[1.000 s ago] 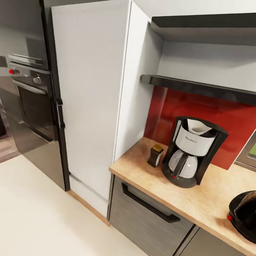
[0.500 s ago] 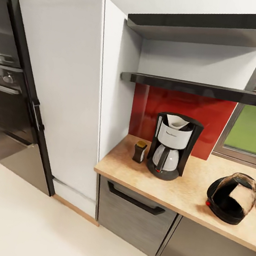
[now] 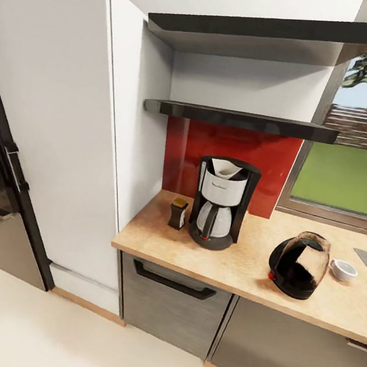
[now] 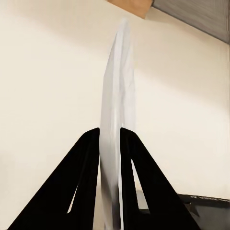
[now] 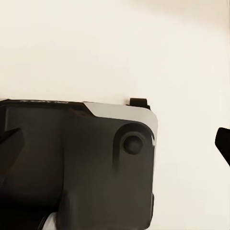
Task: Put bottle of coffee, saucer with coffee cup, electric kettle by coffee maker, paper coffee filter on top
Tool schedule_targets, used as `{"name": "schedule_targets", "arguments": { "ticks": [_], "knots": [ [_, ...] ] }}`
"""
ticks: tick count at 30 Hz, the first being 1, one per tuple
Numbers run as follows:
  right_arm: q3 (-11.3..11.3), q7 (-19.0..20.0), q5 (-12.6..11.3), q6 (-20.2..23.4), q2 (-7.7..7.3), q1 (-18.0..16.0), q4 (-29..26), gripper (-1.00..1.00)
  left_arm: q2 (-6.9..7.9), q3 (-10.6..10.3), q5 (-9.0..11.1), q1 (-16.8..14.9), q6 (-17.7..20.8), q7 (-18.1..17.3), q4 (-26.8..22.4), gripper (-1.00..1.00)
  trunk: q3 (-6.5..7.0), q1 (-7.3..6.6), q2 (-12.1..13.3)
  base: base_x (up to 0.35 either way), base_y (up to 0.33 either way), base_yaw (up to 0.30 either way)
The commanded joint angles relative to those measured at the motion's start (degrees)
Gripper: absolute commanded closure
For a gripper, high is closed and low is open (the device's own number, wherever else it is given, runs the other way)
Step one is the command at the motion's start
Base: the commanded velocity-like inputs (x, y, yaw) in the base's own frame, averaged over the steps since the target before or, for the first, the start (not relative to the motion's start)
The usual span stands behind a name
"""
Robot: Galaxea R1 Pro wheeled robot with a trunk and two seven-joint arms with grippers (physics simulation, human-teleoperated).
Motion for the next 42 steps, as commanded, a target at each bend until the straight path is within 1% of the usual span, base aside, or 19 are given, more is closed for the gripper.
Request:
{"name": "schedule_targets", "arguments": {
  "ticks": [1,16,19,21,22,23,24,26,27,29,31,32,33,34,37,39,42],
  "knots": [
    [0.5,0.2,-0.6,-0.2,-0.02,-0.1,0.1,-1.0,0.01,0.4,0.0,0.0,-0.1,-0.2,0.1,1.0,-0.13,0.03,-0.1,0.0,0.0,-0.266],
    [0.5,0.3,-0.6,-0.2,-0.03,-0.1,0.1,-1.0,0.01,0.4,0.0,0.0,-0.1,-0.2,0.0,1.0,-0.13,0.03,-0.1,0.0,0.0,-0.266],
    [0.5,0.3,-0.6,-0.2,-0.03,-0.1,0.1,-1.0,0.07,0.3,0.1,0.0,-0.2,-0.7,-0.3,1.0,-0.13,0.03,-0.1,0.0,0.0,-0.266],
    [0.5,0.2,-0.6,-0.2,-0.03,-0.1,0.1,-1.0,0.14,0.2,0.1,-0.1,-0.2,-2.0,-0.5,1.0,-0.13,0.03,-0.1,0.0,0.0,-0.266],
    [0.5,0.1,-0.6,-0.2,-0.03,-0.1,0.1,-1.0,0.21,0.2,0.2,-0.1,-0.2,-3.7,-0.5,1.0,-0.13,0.03,-0.1,0.0,0.0,-0.266],
    [0.5,0.1,-0.6,-0.2,-0.03,-0.1,0.1,-1.0,0.33,0.1,0.2,-0.2,-0.2,-6.4,-0.6,1.0,-0.13,0.03,-0.1,0.0,0.0,-0.266],
    [0.5,0.0,-0.6,-0.2,-0.03,-0.1,0.1,-1.0,0.53,0.0,0.1,-0.3,-0.2,-10.0,-0.7,1.0,-0.13,0.03,-0.1,0.0,0.0,-0.266],
    [0.5,0.0,-0.6,-0.2,-0.03,-0.1,0.1,-1.0,1.09,-0.1,0.1,-0.4,-0.1,-18.3,-0.7,1.0,-0.13,0.03,-0.1,0.0,0.0,-0.265],
    [0.5,0.0,-0.6,-0.2,-0.03,-0.1,0.1,-1.0,1.33,-0.1,0.0,-0.4,0.0,-20.4,-0.7,1.0,-0.13,0.03,-0.1,0.0,0.0,-0.263],
    [0.5,-0.1,-0.5,-0.2,-0.03,-0.1,0.1,-1.0,2.55,0.0,0.1,-0.6,0.3,-27.8,-0.8,1.0,-0.13,0.03,-0.1,0.0,0.0,-0.172],
    [0.5,-0.1,-0.5,-0.2,0.01,-0.1,0.1,-1.0,3.87,0.0,0.1,-1.1,1.0,-34.0,-1.9,1.0,-0.13,0.03,-0.1,0.0,0.0,-0.07],
    [0.6,-0.1,-0.5,-0.2,0.03,-0.1,0.1,-1.0,4.41,0.0,0.1,-1.8,2.0,-36.9,-3.0,1.0,-0.13,0.03,-0.1,0.0,0.0,-0.035],
    [0.7,-0.1,-0.5,-0.2,0.04,-0.1,0.1,-1.0,4.78,0.0,0.1,-2.5,3.7,-39.8,-4.3,1.0,-0.13,0.03,-0.1,0.0,0.0,-0.022],
    [0.7,-0.1,-0.5,-0.2,0.05,-0.1,0.1,-1.0,5.04,-0.1,0.1,-3.3,6.3,-42.8,-5.8,1.0,-0.13,0.03,-0.1,0.0,0.0,-0.014],
    [0.9,-0.1,-0.5,-0.3,0.16,-0.1,0.1,-1.0,5.41,0.0,0.1,-5.1,16.2,-50.3,-11.9,1.0,-0.13,0.03,-0.1,0.0,0.0,-0.006],
    [1.0,-0.1,-0.5,-0.4,0.39,-0.1,0.1,-1.0,5.46,0.0,0.1,-5.6,22.1,-53.6,-17.8,1.0,-0.13,0.03,-0.1,0.0,0.0,-0.002],
    [1.0,-0.1,-0.4,-0.4,0.53,-0.1,0.2,-1.0,5.47,0.2,0.3,-5.8,30.7,-55.7,-26.9,1.0,-0.13,0.03,-0.1,0.0,0.0,0.0]
  ]
}}
